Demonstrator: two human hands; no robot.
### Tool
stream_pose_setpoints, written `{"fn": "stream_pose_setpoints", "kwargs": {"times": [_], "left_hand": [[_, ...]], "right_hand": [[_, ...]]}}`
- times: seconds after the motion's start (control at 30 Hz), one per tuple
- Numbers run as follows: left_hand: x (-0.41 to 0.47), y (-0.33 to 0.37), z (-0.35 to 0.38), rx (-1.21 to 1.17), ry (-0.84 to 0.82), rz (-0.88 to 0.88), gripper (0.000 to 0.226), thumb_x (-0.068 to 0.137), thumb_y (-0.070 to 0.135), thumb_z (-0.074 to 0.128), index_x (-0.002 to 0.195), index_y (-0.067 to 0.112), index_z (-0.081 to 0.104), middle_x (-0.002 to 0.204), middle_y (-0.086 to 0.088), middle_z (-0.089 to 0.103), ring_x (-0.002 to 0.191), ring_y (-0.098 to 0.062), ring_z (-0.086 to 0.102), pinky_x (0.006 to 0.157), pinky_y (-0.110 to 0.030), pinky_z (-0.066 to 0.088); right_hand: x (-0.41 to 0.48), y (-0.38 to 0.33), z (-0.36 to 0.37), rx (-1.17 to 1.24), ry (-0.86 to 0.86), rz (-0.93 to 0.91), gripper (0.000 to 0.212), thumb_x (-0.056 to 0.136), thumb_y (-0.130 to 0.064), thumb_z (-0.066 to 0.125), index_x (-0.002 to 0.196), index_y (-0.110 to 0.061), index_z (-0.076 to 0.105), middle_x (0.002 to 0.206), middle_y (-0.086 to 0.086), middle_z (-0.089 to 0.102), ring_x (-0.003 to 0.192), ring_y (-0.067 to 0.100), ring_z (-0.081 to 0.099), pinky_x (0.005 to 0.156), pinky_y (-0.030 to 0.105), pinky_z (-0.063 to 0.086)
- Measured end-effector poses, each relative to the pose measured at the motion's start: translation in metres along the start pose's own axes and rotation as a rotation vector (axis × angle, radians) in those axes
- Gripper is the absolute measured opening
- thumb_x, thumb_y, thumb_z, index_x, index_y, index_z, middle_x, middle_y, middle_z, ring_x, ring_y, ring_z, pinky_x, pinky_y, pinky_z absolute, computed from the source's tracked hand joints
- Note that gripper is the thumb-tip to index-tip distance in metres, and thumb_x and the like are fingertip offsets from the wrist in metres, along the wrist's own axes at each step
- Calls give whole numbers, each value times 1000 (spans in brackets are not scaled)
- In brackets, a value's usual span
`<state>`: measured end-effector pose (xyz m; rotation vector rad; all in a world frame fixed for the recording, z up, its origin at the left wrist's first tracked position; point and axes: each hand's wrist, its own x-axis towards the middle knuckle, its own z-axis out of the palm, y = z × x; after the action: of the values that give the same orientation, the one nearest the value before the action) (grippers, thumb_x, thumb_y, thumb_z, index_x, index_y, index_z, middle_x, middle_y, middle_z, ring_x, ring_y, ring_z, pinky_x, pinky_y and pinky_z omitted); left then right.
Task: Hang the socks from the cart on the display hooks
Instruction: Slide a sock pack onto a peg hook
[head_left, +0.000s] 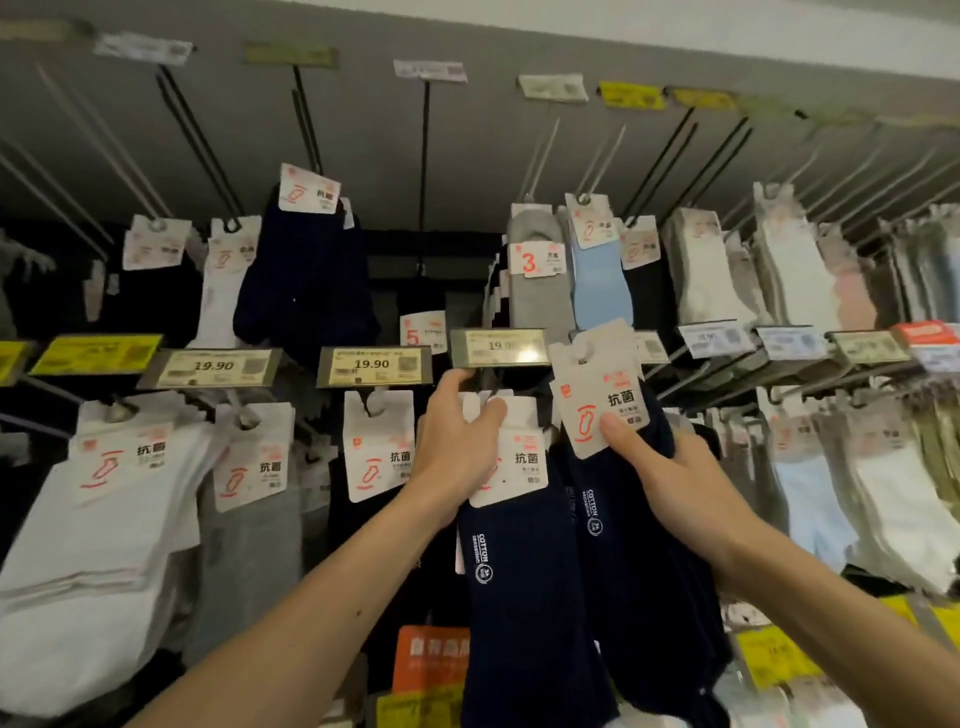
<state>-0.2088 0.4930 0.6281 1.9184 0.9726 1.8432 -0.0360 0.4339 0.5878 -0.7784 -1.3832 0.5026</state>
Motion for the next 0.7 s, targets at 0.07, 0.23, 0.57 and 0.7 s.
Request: {"fn": "stream_pose_setpoints", "kwargs": {"times": [0.07,0.23,0.57,0.7], "left_hand": [[8,1,4,41,59,73,23,100,23,53,114,41,47,93,8,67,76,-19,70,58,-28,52],[25,-1,10,189,216,326,23,98,21,55,118,31,56,95,11,66,88,-11,65,76,-33,53],[39,-3,24,399,285,350,16,101,19,54,110,18,67,96,14,54,81,18,44,64,5,30],[42,-2,24,369,260,310,18,102,17,52,114,17,66,99,11,52,69,30,30,63,-4,29]], "right_hand": [[9,3,-1,16,-20,-12,22,96,-41,58,108,-28,71,99,-14,77,89,5,73,80,28,54],[25,9,-4,67,-31,-39,17,96,-38,58,100,-29,72,89,-18,76,83,0,72,72,19,51],[40,15,-4,56,-76,-72,22,96,-40,58,108,-27,72,99,-16,76,93,2,72,86,26,54],[43,18,-4,82,-88,-64,22,97,-39,58,109,-27,71,101,-14,77,96,4,72,93,33,55]]}}
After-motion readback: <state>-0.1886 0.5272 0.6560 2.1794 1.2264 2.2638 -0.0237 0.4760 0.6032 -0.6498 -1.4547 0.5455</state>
